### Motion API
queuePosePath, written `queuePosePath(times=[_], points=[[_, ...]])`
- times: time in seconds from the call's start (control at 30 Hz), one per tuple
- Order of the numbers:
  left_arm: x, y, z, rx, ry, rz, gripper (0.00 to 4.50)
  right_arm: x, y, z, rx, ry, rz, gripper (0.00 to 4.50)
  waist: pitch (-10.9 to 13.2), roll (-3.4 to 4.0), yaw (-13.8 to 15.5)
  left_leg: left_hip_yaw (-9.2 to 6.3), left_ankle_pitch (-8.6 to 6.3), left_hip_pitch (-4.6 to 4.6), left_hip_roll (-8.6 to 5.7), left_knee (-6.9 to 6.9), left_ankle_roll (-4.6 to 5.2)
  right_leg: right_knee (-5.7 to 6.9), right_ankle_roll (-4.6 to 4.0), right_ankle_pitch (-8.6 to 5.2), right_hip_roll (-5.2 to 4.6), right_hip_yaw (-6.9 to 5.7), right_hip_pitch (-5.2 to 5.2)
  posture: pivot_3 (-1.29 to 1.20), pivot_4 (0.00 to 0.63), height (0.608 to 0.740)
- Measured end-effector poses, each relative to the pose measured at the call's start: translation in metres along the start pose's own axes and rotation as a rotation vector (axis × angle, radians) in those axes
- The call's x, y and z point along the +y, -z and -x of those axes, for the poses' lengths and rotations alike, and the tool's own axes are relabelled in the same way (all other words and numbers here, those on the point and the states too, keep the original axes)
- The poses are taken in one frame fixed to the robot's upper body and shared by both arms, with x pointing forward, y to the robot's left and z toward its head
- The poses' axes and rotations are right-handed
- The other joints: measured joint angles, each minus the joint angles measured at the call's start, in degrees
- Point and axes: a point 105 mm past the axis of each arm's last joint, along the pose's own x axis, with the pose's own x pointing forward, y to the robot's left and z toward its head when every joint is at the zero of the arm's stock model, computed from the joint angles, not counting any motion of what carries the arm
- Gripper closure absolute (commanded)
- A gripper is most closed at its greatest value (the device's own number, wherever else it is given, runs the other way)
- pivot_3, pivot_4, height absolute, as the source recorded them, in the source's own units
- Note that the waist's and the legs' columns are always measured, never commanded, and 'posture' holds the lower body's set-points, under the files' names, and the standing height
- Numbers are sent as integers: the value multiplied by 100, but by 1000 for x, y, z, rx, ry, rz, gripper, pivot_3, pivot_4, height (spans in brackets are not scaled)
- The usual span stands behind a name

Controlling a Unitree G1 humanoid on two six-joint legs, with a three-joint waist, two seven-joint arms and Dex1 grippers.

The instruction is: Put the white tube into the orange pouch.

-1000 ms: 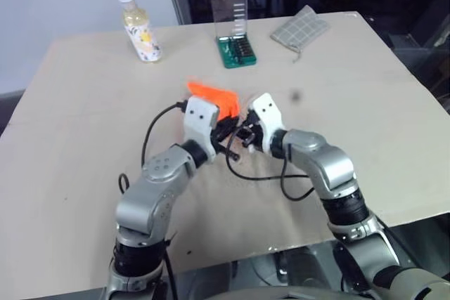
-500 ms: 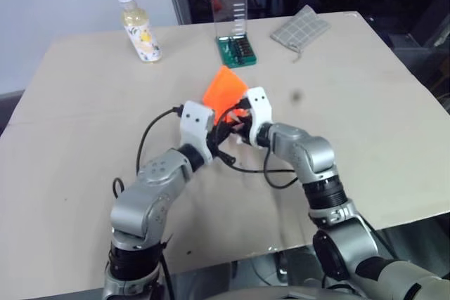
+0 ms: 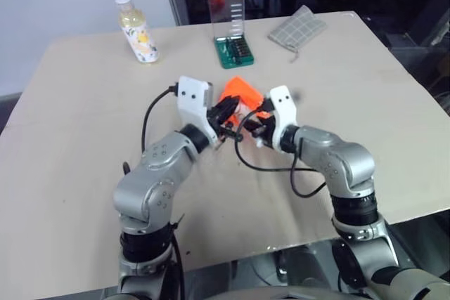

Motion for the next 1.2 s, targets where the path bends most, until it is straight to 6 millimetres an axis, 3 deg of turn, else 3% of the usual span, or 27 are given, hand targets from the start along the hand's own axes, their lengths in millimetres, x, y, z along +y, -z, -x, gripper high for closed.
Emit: queuePosePath(times=[0.3, 0.57, 0.8, 1.0, 1.2], points=[[15, 0, -7, 9, -93, 95, 4443, 10, 10, 29, 67, -84, -5, 4213, -1, -2, 35, -2, 0, -2, -2, 3, 0, -3, 0, 0, -1, -2, 1, 0, 150, 740], [19, 10, -2, 46, -97, 255, 4443, -10, 6, 41, 62, -19, -48, 4213, -2, -3, 32, -1, 0, 0, -2, 7, 1, 5, 0, 0, -1, -1, 1, 0, 150, 740], [25, 14, 7, 49, -44, 452, 4443, -16, 8, 42, 79, 7, -38, 4213, -2, -3, 37, -2, 0, 0, -2, 10, 0, 5, 0, 0, -1, -1, 1, 0, 150, 740], [27, 4, 6, 44, 86, 602, 4443, 13, 29, 43, 140, -133, -24, 4213, -2, -4, 37, -3, 0, -2, -3, 14, 0, 4, 0, 0, 0, -3, 2, 0, 150, 740], [25, 0, 13, 93, 188, 635, 4443, 15, 25, 23, 89, -95, -73, 4213, -3, -5, 19, -4, 3, 5, -2, 17, -5, 16, 0, 0, 4, -1, 2, 0, 150, 740]])
